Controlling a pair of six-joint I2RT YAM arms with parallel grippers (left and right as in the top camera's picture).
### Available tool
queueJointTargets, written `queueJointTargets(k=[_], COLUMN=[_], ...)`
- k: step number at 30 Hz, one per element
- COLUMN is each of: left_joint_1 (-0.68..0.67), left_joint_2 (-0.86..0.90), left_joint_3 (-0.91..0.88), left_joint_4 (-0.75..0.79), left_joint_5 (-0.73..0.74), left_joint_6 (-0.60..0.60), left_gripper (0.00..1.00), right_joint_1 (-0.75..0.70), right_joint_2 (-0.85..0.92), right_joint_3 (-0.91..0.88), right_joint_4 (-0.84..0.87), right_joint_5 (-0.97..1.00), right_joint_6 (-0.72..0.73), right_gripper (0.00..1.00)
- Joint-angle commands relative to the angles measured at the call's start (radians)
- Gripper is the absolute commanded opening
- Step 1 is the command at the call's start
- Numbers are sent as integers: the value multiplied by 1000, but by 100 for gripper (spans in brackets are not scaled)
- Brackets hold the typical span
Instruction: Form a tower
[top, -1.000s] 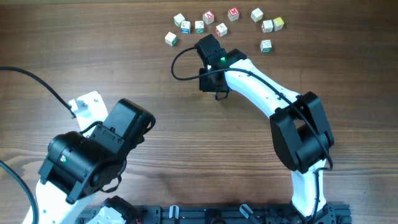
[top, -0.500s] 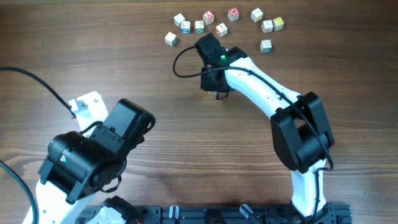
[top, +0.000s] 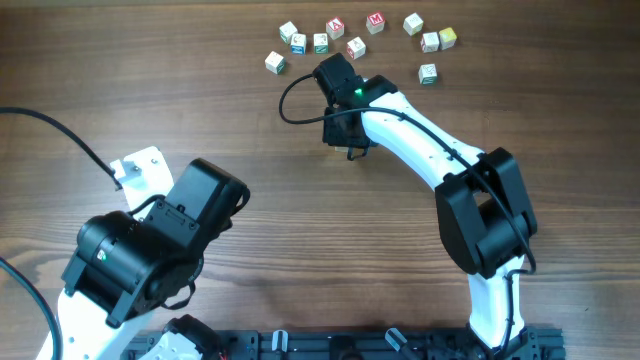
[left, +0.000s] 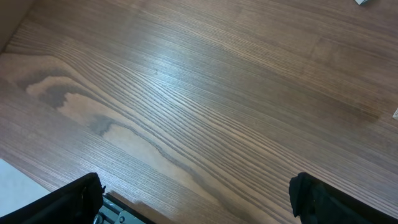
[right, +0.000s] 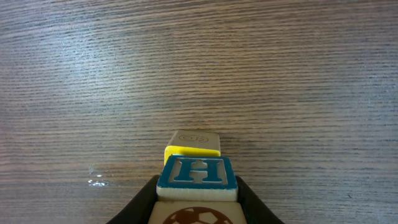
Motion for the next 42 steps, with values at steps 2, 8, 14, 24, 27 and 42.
queueJointTargets(k=[2,8,14,24,27,42], left_joint_1=[6,6,6,6,6,6], left_joint_2=[-6,-6,-6,-6,-6,-6], left_joint_3=[-1,-1,-1,-1,-1,-1], left_joint_4=[0,0,0,0,0,0], left_joint_5=[1,1,1,1,1,1], left_joint_6=[-16,-16,-16,-16,-16,-16], left_gripper=[100,100,100,100,100,100], right_joint_1=[2,2,2,2,2,2], right_joint_2=[18,18,18,18,18,19], right_joint_3=[21,21,21,21,21,-16], right_joint_4=[3,-3,2,-2,10,55], right_joint_5=[9,-10,-18,-33,-32,-16], right_joint_6=[-25,10,2,0,2,5], right_gripper=[23,23,23,16,16,17])
